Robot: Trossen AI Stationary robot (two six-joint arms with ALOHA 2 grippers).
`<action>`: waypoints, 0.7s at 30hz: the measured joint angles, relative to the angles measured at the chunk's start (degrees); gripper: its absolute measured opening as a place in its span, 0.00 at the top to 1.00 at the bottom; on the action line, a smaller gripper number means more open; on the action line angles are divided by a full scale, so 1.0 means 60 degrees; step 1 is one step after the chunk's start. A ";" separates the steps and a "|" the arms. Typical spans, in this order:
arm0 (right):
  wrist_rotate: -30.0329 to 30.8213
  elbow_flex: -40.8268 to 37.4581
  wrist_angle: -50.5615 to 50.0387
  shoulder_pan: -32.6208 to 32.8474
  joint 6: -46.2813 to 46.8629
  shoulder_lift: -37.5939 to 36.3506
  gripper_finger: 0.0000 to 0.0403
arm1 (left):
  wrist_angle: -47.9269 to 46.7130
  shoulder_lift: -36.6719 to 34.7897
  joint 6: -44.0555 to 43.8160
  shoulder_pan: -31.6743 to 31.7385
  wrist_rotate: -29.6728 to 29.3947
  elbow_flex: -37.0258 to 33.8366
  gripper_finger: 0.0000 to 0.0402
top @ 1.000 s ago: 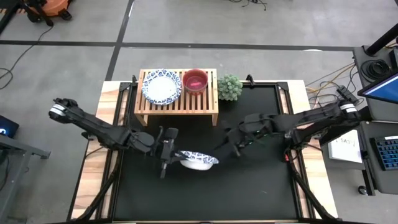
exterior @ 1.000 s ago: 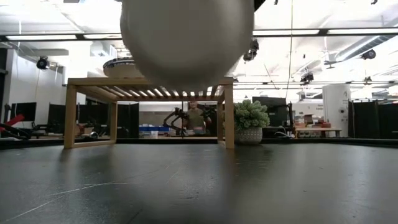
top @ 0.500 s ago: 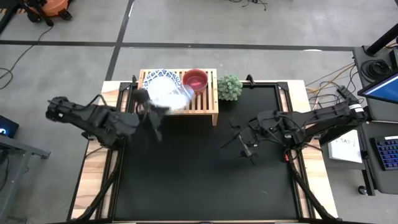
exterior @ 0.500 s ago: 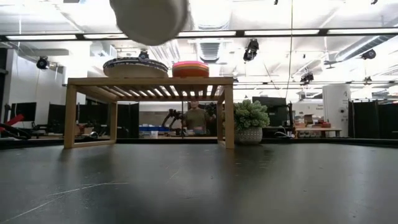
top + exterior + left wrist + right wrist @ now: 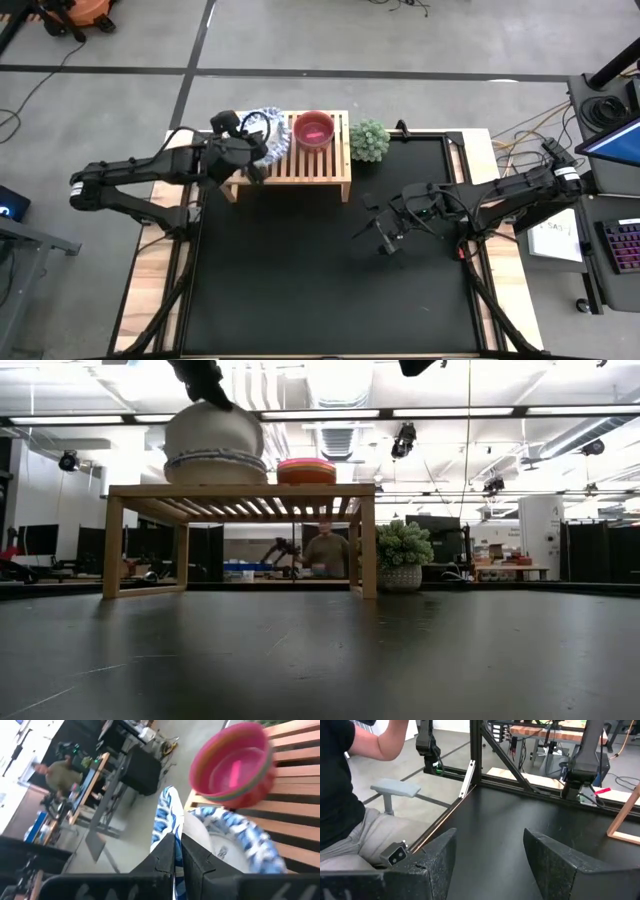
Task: Place and stack bowls onto a shelf
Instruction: Stack the white patterned bowl on top of the white patterned bowls on the shelf
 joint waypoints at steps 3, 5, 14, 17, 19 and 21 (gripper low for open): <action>0.0000 0.0001 0.0008 0.0000 0.0000 0.0000 0.46 | 0.0264 0.0010 -0.0020 0.0205 0.0221 -0.0152 1.00; 0.0000 0.0003 0.0005 0.0000 0.0000 0.0000 0.46 | 0.0312 0.0010 -0.0118 0.0209 0.0531 -0.0202 1.00; 0.0000 -0.0001 0.0001 0.0000 0.0003 0.0000 0.46 | 0.0092 0.0116 -0.0677 0.0208 0.1193 -0.0253 0.86; 0.0000 -0.0001 0.0001 0.0000 0.0175 0.0000 0.46 | -0.0141 0.0213 -0.0811 0.0206 0.1196 -0.0253 0.78; 0.0000 -0.0001 0.0001 0.0004 0.0292 0.0000 0.46 | -0.0406 0.0274 -0.0885 0.0181 0.1196 -0.0253 0.73; 0.0000 -0.0001 -0.0001 0.0004 0.0319 0.0000 0.46 | -0.0713 0.0300 -0.0902 0.0183 0.1200 -0.0234 0.67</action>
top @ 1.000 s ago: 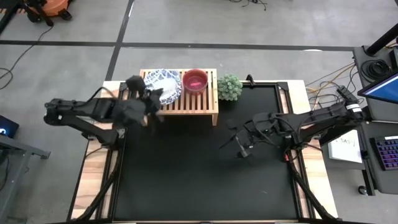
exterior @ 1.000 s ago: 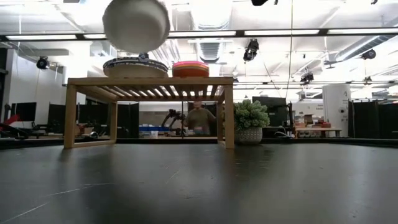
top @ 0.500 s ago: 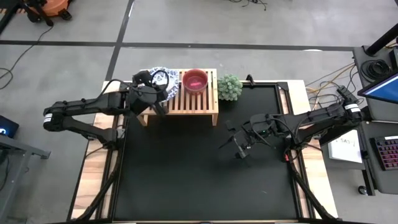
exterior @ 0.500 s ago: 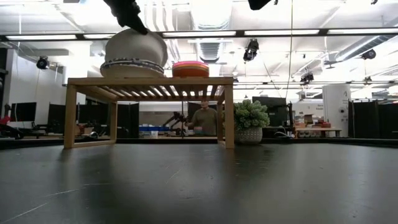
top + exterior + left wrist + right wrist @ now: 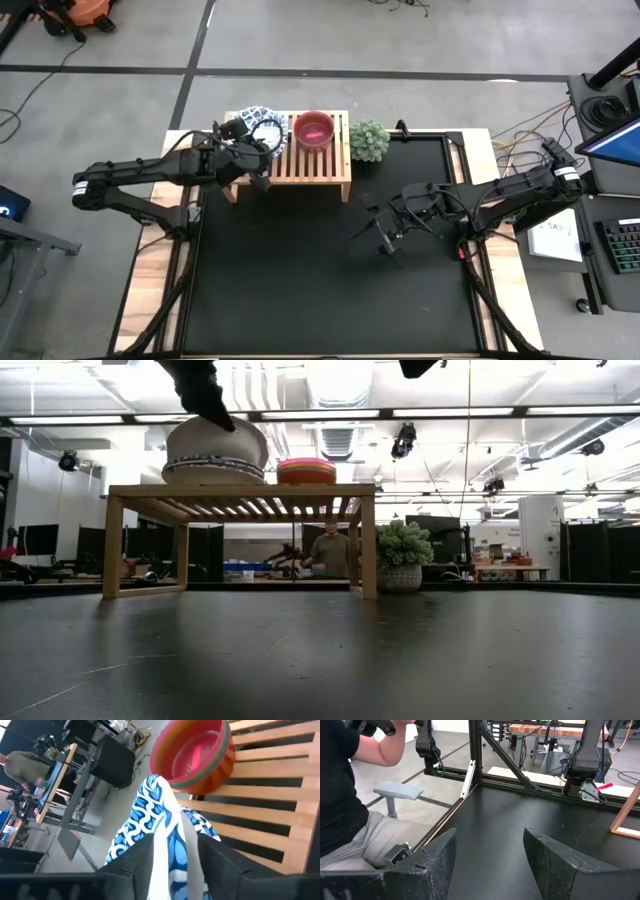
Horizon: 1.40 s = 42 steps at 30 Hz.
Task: Place and stack bowls onto a shelf
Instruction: Stack the white patterned bowl on top of the white patterned bowls on the shelf
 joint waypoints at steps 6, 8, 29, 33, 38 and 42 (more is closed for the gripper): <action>-0.0002 -0.0007 -0.0002 0.0000 -0.0037 0.0000 0.46 | -0.0311 -0.0049 0.0119 0.0000 -0.0009 0.0508 0.54; 0.0000 -0.0015 0.0005 0.0000 -0.0042 0.0000 0.46 | -0.0718 -0.0079 0.0131 0.0000 -0.0008 0.0740 0.51; 0.0000 -0.0951 0.1014 0.0000 -0.0219 0.0000 0.46 | 0.4063 -0.2482 -0.0834 0.0153 0.1322 -0.2493 0.97; 0.0000 -0.0951 0.1014 0.0000 -0.0197 0.0000 0.46 | 0.4290 -0.2507 -0.1241 0.0160 0.1249 -0.3058 0.99; 0.0000 -0.0951 0.1014 0.0000 0.0002 0.0000 0.46 | 0.4238 -0.2308 -0.1622 0.0160 0.1224 -0.3142 1.00; 0.0000 -0.0951 0.1009 0.0000 0.0119 0.0000 0.46 | 0.4144 -0.2272 -0.1720 0.0164 0.1212 -0.3077 1.00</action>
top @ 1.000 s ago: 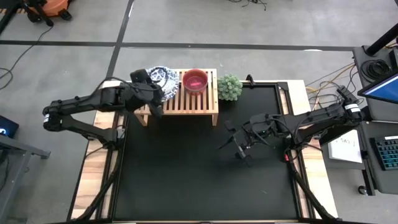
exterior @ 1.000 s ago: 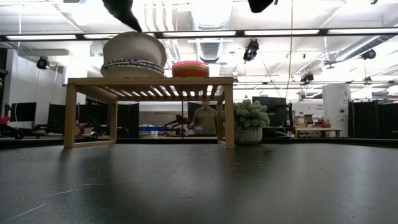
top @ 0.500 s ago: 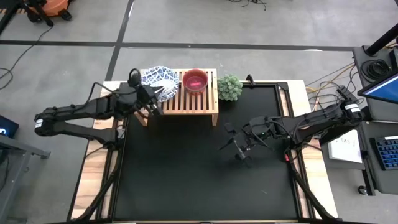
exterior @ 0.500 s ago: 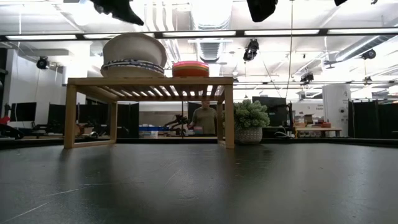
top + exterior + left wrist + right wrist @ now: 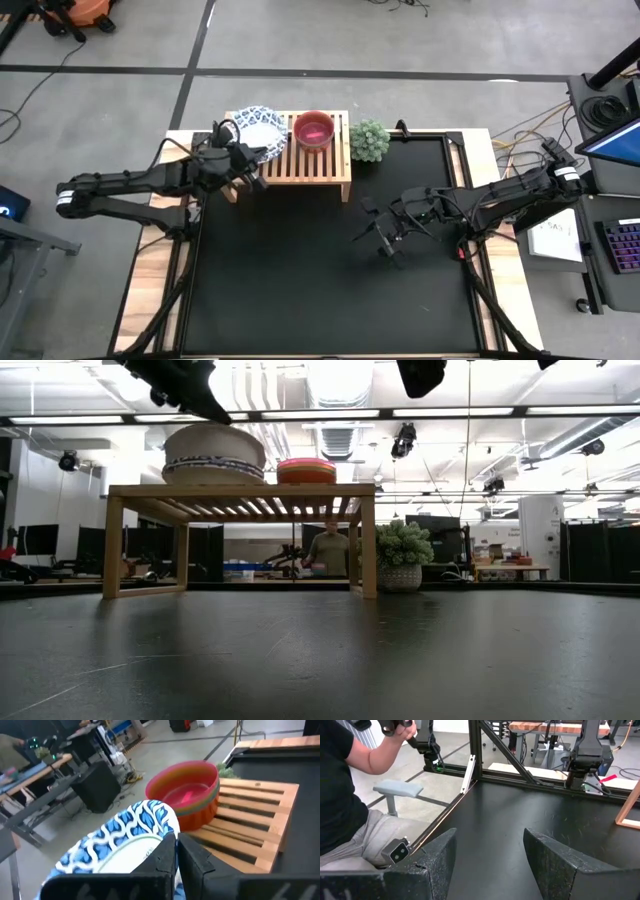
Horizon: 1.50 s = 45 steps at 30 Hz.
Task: Place and stack bowls onto a shelf
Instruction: Stack the white patterned bowl on top of the white patterned bowls on the shelf, then return to Home Position
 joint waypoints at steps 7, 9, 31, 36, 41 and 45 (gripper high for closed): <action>0.0000 -0.0057 -0.0002 0.0000 0.0058 0.0000 0.46 | -0.0083 0.0142 -0.0724 0.0015 -0.0319 -0.0664 1.00; 0.0000 -0.0062 0.0002 0.0000 0.0065 0.0000 0.46 | 0.0040 0.0146 -0.0858 0.0009 -0.0316 -0.0694 1.00; 0.2866 -0.1762 -0.0096 -0.0069 -0.1016 -0.1805 0.46 | 0.0273 -0.2966 -0.0733 -0.0603 0.5740 -0.2220 1.00; 0.3005 -0.2531 -0.0316 -0.0140 -0.1097 -0.3419 0.46 | 0.0795 -0.4165 -0.1059 -0.0605 0.5759 -0.3383 1.00; 0.3024 -0.3357 -0.0326 -0.0273 -0.1071 -0.5106 0.46 | 0.1143 -0.5287 -0.1077 -0.0605 0.5760 -0.4185 1.00; 0.3024 -0.3903 -0.0326 -0.0280 -0.1029 -0.6141 0.46 | 0.1246 -0.6035 -0.1215 -0.0605 0.5760 -0.4596 1.00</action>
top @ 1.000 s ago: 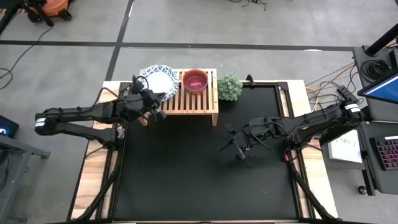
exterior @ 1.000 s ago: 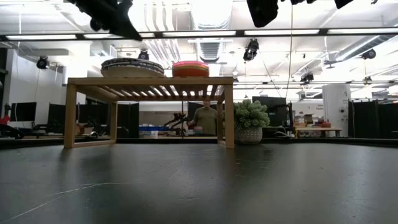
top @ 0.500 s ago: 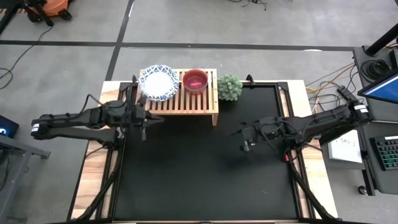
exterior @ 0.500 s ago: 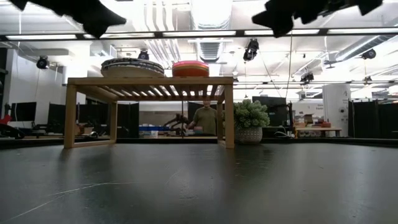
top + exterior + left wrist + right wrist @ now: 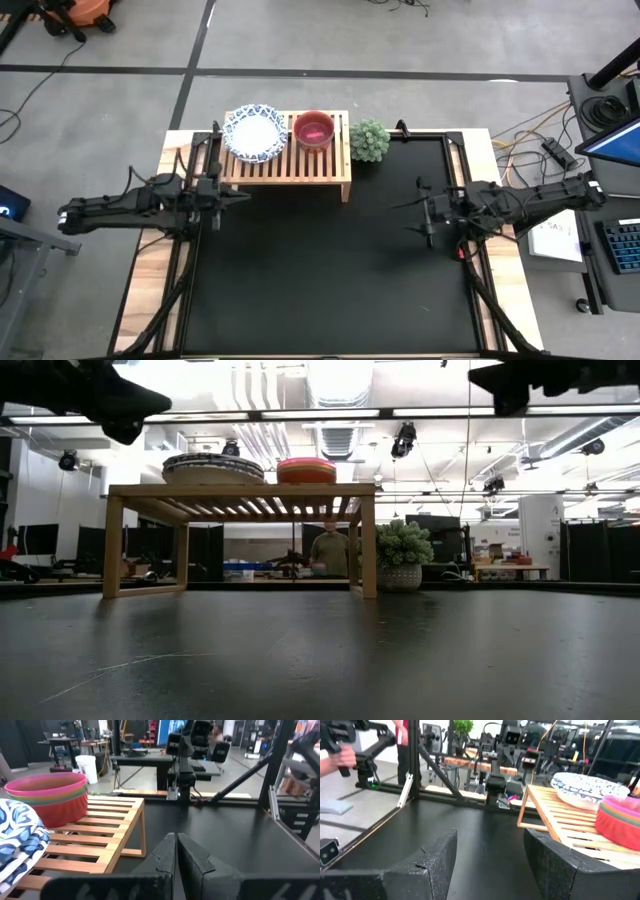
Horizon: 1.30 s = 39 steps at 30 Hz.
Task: Place and stack bowls onto a shelf
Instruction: Return to Home Position
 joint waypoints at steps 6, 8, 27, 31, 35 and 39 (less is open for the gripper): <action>-0.0004 -0.0374 -0.0211 0.0000 -0.0144 -0.0900 0.46 | 0.0006 -0.0777 -0.0104 0.0000 0.0004 -0.0363 1.00; 0.0003 -0.0443 -0.0409 0.0000 -0.0240 -0.1164 0.46 | 0.0003 -0.0998 -0.0108 0.0000 0.0004 -0.0509 1.00; 0.1080 -0.1766 -0.1474 0.0000 -0.0433 -0.4229 0.46 | 0.0065 -0.2363 -0.0630 0.0000 0.0018 -0.1626 1.00; 0.1079 -0.2258 -0.1389 0.0000 -0.0543 -0.4814 0.46 | 0.0183 -0.2543 -0.0643 0.0000 0.0019 -0.1996 1.00; 0.1390 -0.2542 -0.1118 -0.0058 -0.0533 -0.4684 0.46 | 0.1301 -0.2633 -0.0647 0.0000 0.0018 -0.2705 1.00; 0.1507 -0.3057 -0.0851 -0.0132 -0.0352 -0.4685 0.46 | 0.2517 -0.2674 -0.0651 0.0001 0.0199 -0.3553 1.00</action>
